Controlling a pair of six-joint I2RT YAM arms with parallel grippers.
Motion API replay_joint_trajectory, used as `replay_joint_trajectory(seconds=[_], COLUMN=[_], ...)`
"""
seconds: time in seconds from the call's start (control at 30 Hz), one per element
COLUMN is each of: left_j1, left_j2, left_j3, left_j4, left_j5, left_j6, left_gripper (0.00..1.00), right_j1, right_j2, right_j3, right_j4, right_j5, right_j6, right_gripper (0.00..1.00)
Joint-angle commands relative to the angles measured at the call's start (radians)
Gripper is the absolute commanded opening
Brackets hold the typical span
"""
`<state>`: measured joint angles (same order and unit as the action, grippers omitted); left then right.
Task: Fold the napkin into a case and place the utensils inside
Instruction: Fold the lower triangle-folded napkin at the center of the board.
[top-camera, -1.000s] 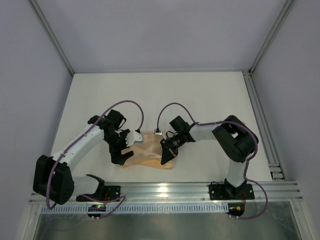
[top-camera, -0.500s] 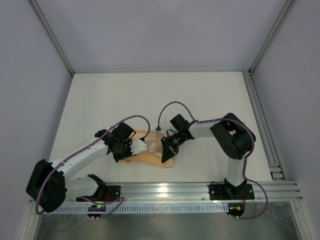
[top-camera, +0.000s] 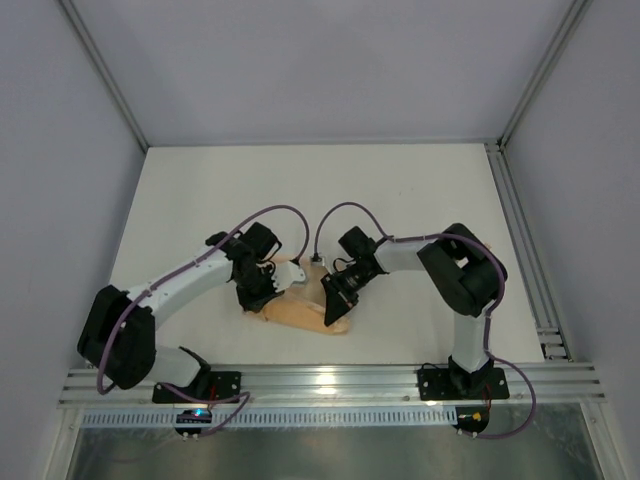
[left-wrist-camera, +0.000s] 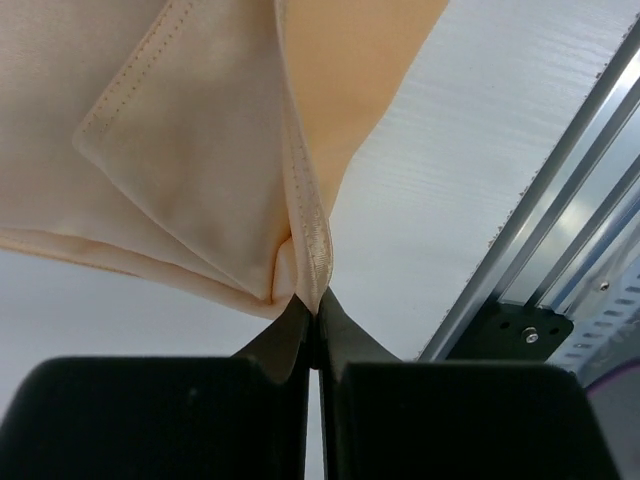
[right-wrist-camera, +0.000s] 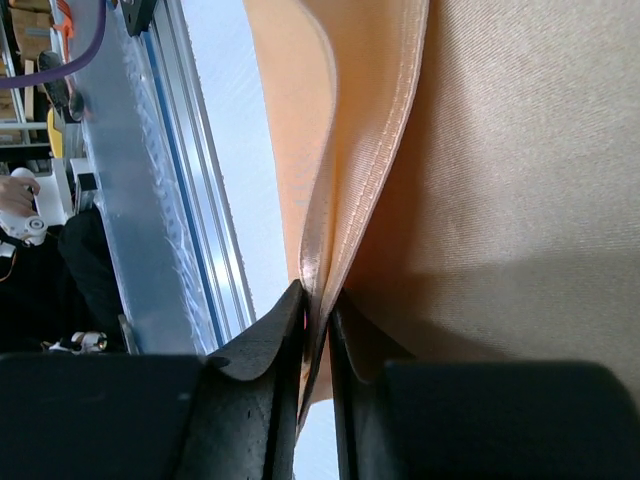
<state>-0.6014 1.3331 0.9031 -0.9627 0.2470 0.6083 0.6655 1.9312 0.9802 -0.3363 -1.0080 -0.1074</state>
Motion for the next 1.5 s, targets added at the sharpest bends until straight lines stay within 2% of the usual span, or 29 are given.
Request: replay_joint_trajectory(seconds=[0.0,0.07,0.1,0.17,0.2,0.23,0.37,0.63,0.73,0.93,1.1,1.2,1.3,1.37,1.47], left_j1=[0.048,0.069,0.087,0.109,0.120,0.129,0.149,0.153,0.170,0.198,0.203,0.207,0.218,0.221,0.223], left_j2=[0.122,0.152,0.170,0.182,0.195,0.201,0.222,0.258,0.282,0.291,0.293,0.293,0.285,0.282,0.262], left_j3=[0.062,0.085,0.089,0.102,0.103,0.106,0.094,0.115,0.132,0.105,0.103,0.094,0.083,0.080,0.088], left_j4=[-0.047,-0.039,-0.036,-0.039,-0.036,-0.037,-0.031,0.015,0.027,0.090,0.113,0.134,0.170,0.196,0.211], left_j5=[0.067,0.078,0.084,0.089,0.090,0.103,0.097,0.075,0.100,0.115,0.118,0.117,0.107,0.106,0.139], left_j6=[-0.045,-0.048,-0.047,-0.030,-0.025,-0.018,-0.012,-0.077,-0.120,-0.179,-0.211,-0.235,-0.263,-0.286,-0.301], left_gripper=[0.00,0.01,0.01,0.03,0.03,0.04,0.09,0.24,0.24,0.27,0.27,0.22,0.12,0.00,0.00], right_j1=[-0.010,-0.020,-0.023,-0.039,-0.046,-0.053,-0.083,-0.067,-0.032,0.055,0.129,0.149,0.151,0.157,0.160], right_j2=[-0.023,-0.032,-0.052,-0.076,-0.105,-0.124,-0.189,-0.176,-0.193,-0.181,-0.204,-0.201,-0.179,-0.173,-0.173], right_j3=[0.025,0.022,0.015,-0.001,-0.006,-0.012,-0.023,0.087,0.086,-0.024,-0.107,-0.132,-0.135,-0.140,-0.143], right_j4=[-0.018,-0.020,-0.018,-0.009,-0.010,-0.009,0.017,0.133,0.241,0.474,0.540,0.554,0.560,0.565,0.571], right_j5=[0.016,0.032,0.037,0.062,0.068,0.083,0.121,0.302,0.324,0.374,0.499,0.565,0.554,0.542,0.522], right_j6=[-0.008,0.000,0.002,0.011,0.012,0.017,0.051,0.187,0.210,0.302,0.259,0.250,0.247,0.235,0.216], right_gripper=[0.21,0.28,0.36,0.41,0.55,0.60,0.67,0.68,0.68,0.68,0.67,0.66,0.64,0.60,0.54])
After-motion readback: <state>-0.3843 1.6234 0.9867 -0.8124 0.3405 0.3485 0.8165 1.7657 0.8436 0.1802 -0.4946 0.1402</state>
